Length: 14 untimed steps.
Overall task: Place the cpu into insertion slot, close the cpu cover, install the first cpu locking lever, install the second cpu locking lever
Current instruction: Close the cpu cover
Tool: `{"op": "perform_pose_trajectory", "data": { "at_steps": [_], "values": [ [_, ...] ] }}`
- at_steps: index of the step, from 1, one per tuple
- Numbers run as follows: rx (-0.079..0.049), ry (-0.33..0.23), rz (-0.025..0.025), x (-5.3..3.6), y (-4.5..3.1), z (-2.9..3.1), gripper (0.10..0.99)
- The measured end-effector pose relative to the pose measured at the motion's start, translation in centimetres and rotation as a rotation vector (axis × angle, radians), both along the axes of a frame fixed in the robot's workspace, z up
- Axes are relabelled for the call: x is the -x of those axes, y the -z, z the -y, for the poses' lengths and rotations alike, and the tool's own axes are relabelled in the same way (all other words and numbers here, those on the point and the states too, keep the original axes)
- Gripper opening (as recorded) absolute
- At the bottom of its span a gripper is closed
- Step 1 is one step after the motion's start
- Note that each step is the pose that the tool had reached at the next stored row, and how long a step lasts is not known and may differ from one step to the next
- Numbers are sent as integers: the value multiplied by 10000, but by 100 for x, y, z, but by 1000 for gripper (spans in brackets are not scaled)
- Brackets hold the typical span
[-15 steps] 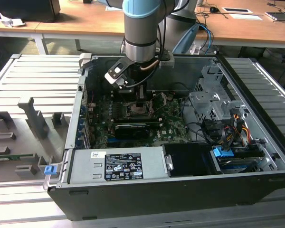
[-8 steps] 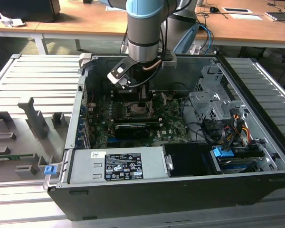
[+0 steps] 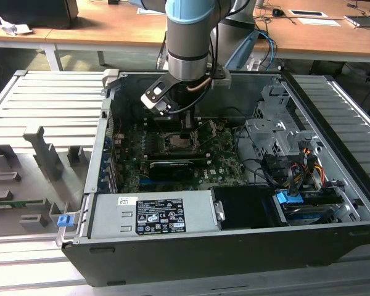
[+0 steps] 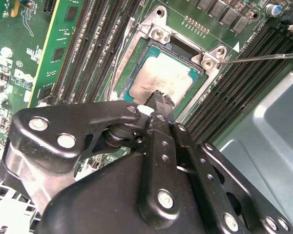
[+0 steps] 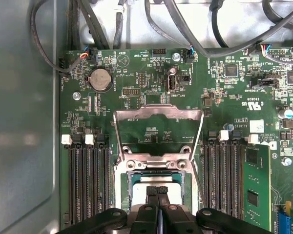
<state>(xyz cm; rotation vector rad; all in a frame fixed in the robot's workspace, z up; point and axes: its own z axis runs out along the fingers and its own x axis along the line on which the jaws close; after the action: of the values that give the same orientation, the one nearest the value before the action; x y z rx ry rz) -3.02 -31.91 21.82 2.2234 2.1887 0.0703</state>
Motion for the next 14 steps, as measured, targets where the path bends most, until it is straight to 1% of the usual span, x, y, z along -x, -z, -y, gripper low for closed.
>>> {"op": "perform_pose_trajectory", "data": {
  "at_steps": [4, 8, 12, 14],
  "values": [
    [-1, -2, 0, -1, -29, 0, 106],
    [-1, -2, 0, -1, -110, 0, 106],
    [0, -2, -3, -1, -127, 0, 106],
    [6, -3, -2, -1, -153, 0, 106]
  ]
}}
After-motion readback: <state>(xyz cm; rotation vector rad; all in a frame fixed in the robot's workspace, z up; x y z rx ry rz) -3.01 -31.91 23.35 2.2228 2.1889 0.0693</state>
